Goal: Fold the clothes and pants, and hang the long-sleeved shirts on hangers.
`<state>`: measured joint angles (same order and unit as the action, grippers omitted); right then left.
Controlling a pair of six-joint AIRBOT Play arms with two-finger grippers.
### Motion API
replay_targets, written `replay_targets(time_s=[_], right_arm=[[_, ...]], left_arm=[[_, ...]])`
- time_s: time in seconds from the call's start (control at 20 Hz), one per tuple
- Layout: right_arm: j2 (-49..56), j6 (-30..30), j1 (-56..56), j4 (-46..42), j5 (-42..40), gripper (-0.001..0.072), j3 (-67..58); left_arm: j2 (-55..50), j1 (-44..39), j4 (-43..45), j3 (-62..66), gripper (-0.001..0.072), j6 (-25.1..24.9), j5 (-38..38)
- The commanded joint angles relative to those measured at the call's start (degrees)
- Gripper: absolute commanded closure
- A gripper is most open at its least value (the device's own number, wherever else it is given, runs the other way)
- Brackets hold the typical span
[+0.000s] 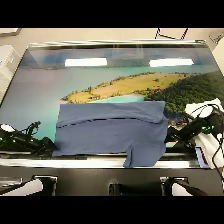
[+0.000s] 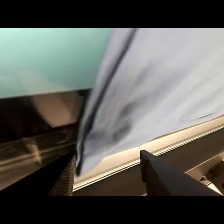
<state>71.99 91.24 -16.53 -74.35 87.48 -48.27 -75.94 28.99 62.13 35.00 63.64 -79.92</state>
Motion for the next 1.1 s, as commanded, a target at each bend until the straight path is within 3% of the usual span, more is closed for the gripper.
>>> replay_targets(time_s=[0.0,0.1,0.15,0.2,0.35,0.5,0.75,0.85,0.95,1.0,1.05], right_arm=[[-0.3,-0.2,0.0,0.1,1.1,0.0193,0.3],[-0.3,-0.1,0.0,0.2,0.9,0.0193,0.7],[-0.6,0.0,0.0,0.2,0.8,0.0193,1.7],[-1.1,0.2,0.0,0.4,0.5,0.0193,3.4],[-3.3,-0.2,0.0,1.4,-3.5,0.019,11.1],[-3.3,-3.9,0.0,9.3,-7.8,0.0161,16.7],[-3.3,-4.0,0.0,13.5,-14.1,0.0192,20.6],[-3.3,-4.1,0.0,16.9,-14.4,0.0239,22.1],[-3.4,-4.1,0.0,16.9,-13.9,0.0484,23.1],[-3.4,-5.0,0.0,17.2,-13.0,0.067,22.9],[-3.4,-6.6,0.0,17.2,-11.8,0.0667,22.3]], left_arm=[[0.1,-1.5,-1.6,-1.2,0.0338,-0.6,2.6],[0.1,-2.7,-1.6,-2.3,0.0389,-0.6,2.6],[0.2,-3.1,-1.6,-2.7,0.058,-0.6,2.4],[0.2,-3.1,-1.8,-2.8,0.067,-0.6,2.0],[0.6,-3.1,-2.0,-2.7,0.0689,-0.7,1.6],[1.1,-3.1,-2.0,-2.7,0.0689,-0.6,1.5],[1.5,-3.0,-2.0,-2.7,0.0689,-0.6,1.5],[1.5,-3.0,-2.0,-2.7,0.0688,-0.6,1.5],[1.5,-3.0,-2.0,-2.7,0.0688,-0.6,1.5],[1.5,-3.0,-2.0,-2.7,0.0688,-0.6,1.5],[1.7,-3.0,-2.0,-2.5,0.0688,-0.6,1.4]])
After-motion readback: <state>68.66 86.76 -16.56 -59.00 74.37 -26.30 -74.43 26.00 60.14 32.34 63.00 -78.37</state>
